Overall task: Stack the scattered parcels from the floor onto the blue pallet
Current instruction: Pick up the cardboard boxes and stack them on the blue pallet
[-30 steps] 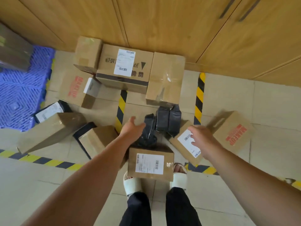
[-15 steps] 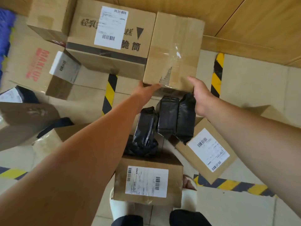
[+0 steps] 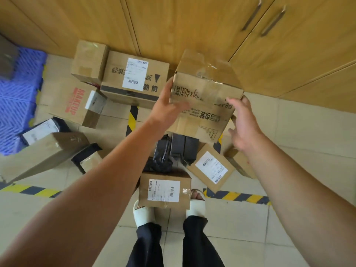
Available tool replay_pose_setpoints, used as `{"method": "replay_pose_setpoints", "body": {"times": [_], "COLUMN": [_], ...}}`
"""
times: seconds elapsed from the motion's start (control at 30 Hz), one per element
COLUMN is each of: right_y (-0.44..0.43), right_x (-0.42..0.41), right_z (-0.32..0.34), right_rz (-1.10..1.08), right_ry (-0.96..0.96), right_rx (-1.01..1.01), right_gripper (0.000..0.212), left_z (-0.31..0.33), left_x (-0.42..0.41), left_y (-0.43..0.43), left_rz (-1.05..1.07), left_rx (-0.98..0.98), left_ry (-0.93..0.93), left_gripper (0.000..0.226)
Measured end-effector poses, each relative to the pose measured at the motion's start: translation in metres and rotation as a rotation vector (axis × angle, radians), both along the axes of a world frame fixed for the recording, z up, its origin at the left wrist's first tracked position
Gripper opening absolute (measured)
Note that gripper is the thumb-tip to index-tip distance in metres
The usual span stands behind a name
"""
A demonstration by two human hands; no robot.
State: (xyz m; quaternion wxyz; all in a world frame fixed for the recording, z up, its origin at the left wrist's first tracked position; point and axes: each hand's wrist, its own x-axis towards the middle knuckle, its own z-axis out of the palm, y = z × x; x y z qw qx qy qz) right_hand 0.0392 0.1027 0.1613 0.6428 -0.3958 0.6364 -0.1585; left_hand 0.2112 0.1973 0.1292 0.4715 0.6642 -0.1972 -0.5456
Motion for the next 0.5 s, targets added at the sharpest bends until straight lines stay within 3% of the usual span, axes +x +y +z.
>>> {"method": "replay_pose_setpoints", "body": {"times": [0.17,0.3,0.5], "right_y": [0.051,0.116,0.209], "right_x": [-0.027,-0.039,-0.025], "right_z": [0.147,0.233,0.308], "right_rz": [0.001,0.071,0.111], "right_ry": [-0.066,-0.094,-0.133], "right_rx": [-0.039,-0.038,-0.041], "right_gripper": [0.078,0.073,0.070], "left_z": [0.144,0.237,0.327], "left_x": [-0.024,-0.032,-0.018], "left_y": [0.055,0.126,0.239], "left_rz": [0.013,0.039,0.121], "left_rx": [-0.037,-0.065,-0.089], "left_ry": [0.013,0.020,0.046], "left_gripper": [0.095,0.103,0.077]}}
